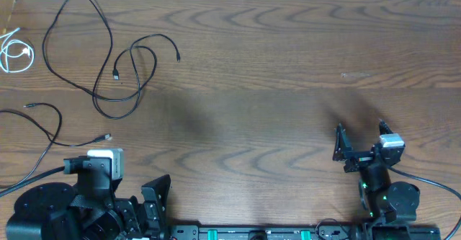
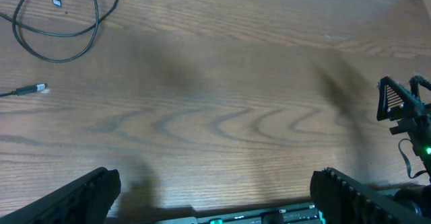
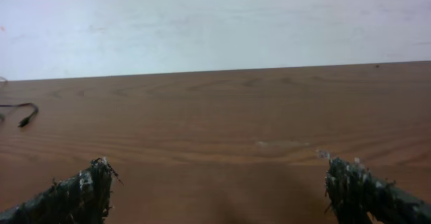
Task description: Untangle cables
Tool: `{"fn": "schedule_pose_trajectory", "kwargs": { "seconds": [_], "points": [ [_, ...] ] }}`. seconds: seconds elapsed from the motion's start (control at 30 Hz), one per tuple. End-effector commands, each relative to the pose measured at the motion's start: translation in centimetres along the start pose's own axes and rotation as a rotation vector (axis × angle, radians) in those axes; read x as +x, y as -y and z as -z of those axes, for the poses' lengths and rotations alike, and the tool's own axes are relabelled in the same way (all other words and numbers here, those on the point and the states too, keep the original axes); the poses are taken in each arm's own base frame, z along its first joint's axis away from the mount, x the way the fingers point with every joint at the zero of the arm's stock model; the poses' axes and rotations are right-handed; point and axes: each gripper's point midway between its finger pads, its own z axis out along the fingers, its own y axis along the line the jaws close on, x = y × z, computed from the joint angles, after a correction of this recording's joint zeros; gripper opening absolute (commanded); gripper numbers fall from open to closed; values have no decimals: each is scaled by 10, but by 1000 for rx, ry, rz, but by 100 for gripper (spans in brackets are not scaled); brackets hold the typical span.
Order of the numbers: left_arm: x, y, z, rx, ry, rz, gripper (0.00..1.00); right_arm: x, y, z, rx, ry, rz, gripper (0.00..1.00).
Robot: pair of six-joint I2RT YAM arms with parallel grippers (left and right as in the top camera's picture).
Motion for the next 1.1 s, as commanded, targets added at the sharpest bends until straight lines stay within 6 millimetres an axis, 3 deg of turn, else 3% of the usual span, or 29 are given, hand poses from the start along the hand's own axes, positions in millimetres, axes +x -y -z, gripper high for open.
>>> {"fn": "schedule_pose_trajectory", "kwargs": {
  "seconds": [0.0, 0.37, 1.07],
  "points": [
    [-1, -1, -1, -5, 1, 7, 95, 0, 6, 1, 22, 2, 11, 99],
    [-1, -1, -1, -5, 1, 7, 95, 0, 11, 1, 45, 0, 60, 99],
    [-1, -1, -1, -5, 1, 7, 95, 2, 1, 0, 5, -5, 63, 99]
  ]
}}
